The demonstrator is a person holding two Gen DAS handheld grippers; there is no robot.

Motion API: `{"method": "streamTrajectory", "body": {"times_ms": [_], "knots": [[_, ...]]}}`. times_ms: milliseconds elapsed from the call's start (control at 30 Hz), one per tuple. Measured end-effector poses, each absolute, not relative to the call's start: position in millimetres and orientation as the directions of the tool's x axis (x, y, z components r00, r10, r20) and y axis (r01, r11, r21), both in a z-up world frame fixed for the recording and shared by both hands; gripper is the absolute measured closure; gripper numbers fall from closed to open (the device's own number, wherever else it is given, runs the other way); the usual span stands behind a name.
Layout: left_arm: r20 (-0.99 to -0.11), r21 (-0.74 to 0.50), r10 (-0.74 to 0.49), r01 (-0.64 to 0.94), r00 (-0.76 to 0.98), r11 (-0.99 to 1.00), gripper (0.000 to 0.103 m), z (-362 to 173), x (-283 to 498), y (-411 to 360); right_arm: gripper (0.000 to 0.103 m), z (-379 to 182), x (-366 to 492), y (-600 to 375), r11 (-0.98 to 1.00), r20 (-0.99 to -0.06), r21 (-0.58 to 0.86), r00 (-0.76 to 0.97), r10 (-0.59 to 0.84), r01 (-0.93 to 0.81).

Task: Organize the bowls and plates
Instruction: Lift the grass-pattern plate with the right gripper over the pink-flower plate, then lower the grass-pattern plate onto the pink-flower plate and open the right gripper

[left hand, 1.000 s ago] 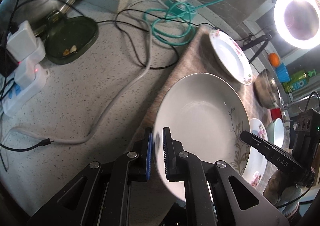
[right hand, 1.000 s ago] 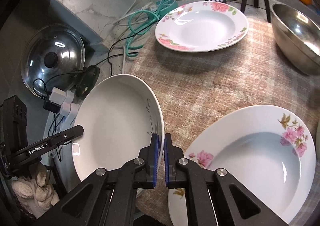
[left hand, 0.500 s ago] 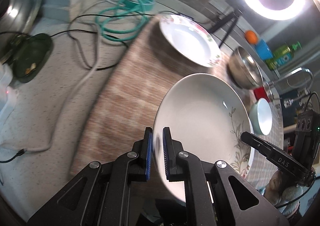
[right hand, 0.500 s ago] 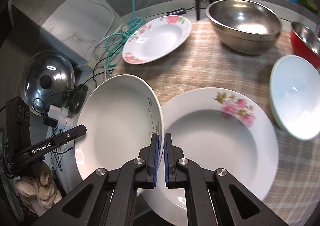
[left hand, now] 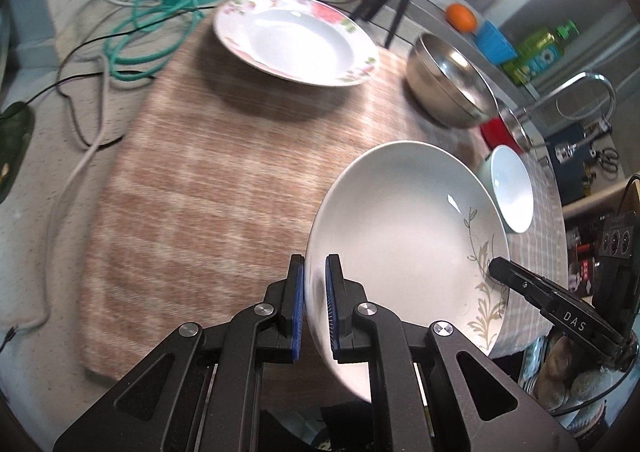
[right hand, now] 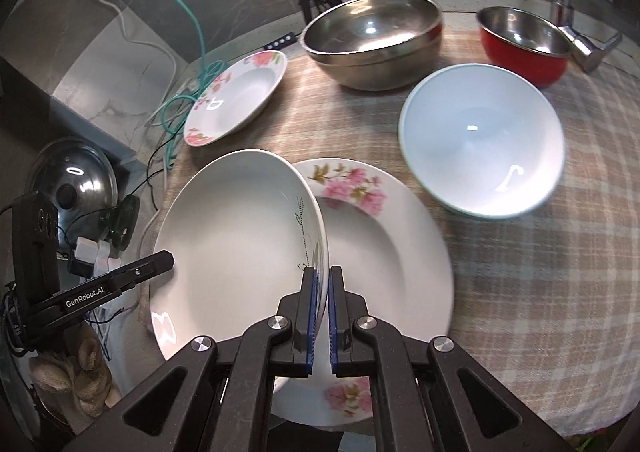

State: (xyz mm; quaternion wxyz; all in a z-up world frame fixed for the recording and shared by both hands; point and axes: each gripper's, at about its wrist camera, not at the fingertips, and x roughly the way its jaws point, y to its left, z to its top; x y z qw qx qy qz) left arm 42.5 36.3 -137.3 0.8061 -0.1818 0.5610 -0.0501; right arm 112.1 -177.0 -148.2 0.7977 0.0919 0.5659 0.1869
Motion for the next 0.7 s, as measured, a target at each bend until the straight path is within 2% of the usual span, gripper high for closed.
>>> {"method": "streamTrajectory", "body": {"times_ms": [700], "knots": [[-0.905,-0.314,-0.289,-0.033,0.313,0.949,0.095,-152,54,-5,0.098,-164,103,-215,0.944,-0.892,0.311,0.307,0.331,-0.114]]}}
